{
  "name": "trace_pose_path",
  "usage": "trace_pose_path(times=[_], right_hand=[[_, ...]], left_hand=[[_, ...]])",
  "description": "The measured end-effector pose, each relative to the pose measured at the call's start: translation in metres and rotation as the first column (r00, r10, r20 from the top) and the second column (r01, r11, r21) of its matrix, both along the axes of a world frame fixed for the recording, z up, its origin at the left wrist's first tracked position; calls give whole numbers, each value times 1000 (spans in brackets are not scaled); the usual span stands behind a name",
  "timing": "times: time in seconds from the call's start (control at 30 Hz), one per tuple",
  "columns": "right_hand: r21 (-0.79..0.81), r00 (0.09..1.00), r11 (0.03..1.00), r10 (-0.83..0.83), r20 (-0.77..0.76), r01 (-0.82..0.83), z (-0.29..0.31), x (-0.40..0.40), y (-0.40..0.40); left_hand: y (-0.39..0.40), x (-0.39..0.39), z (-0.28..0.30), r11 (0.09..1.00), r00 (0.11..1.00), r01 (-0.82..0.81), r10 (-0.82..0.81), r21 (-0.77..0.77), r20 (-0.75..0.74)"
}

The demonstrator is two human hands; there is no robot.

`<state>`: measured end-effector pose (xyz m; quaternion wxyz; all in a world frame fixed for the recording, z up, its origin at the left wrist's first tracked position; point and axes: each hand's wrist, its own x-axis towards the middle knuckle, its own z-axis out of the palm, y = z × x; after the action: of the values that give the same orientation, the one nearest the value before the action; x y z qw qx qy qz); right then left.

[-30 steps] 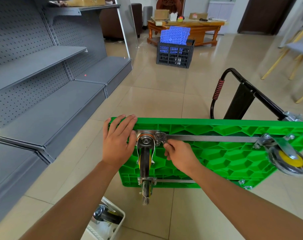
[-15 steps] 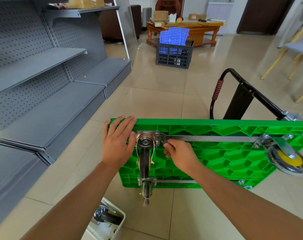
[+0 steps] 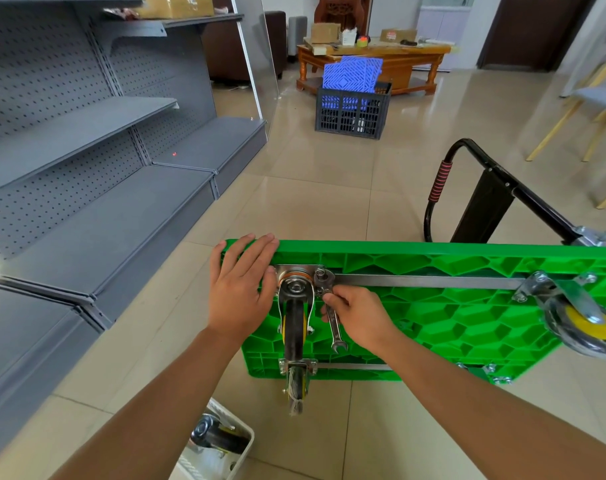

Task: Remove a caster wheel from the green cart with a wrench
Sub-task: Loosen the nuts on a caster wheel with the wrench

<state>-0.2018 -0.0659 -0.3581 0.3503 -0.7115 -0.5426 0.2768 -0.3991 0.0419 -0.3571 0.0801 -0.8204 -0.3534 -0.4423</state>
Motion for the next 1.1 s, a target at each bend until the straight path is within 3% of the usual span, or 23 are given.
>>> trace_pose_path(times=[0.2, 0.37, 0.53, 0.67, 0.77, 0.9, 1.1], right_hand=[[-7, 1000, 1000, -12, 27, 12, 1, 2, 0], [78, 975, 997, -23, 219, 6, 5, 17, -2], [178, 840, 984, -78, 536, -23, 20, 20, -6], [172, 771, 985, -98, 629, -15, 35, 20, -7], [144, 824, 989, -60, 563, -27, 33, 22, -7], [55, 944, 998, 10, 331, -30, 19, 17, -12], [-3, 995, 999, -42, 86, 42, 14, 1, -12]], left_hand=[[1, 1, -1, 1000, 1000, -2, 2, -1, 5], [2, 1, -2, 1000, 1000, 2, -2, 10, 12], [2, 2, -1, 1000, 1000, 2, -3, 12, 16], [1, 1, -1, 1000, 1000, -5, 5, 8, 9], [1, 1, -1, 1000, 1000, -8, 8, 9, 3], [1, 0, -1, 1000, 1000, -8, 8, 1, -2], [0, 0, 0, 1000, 1000, -9, 9, 4, -8]])
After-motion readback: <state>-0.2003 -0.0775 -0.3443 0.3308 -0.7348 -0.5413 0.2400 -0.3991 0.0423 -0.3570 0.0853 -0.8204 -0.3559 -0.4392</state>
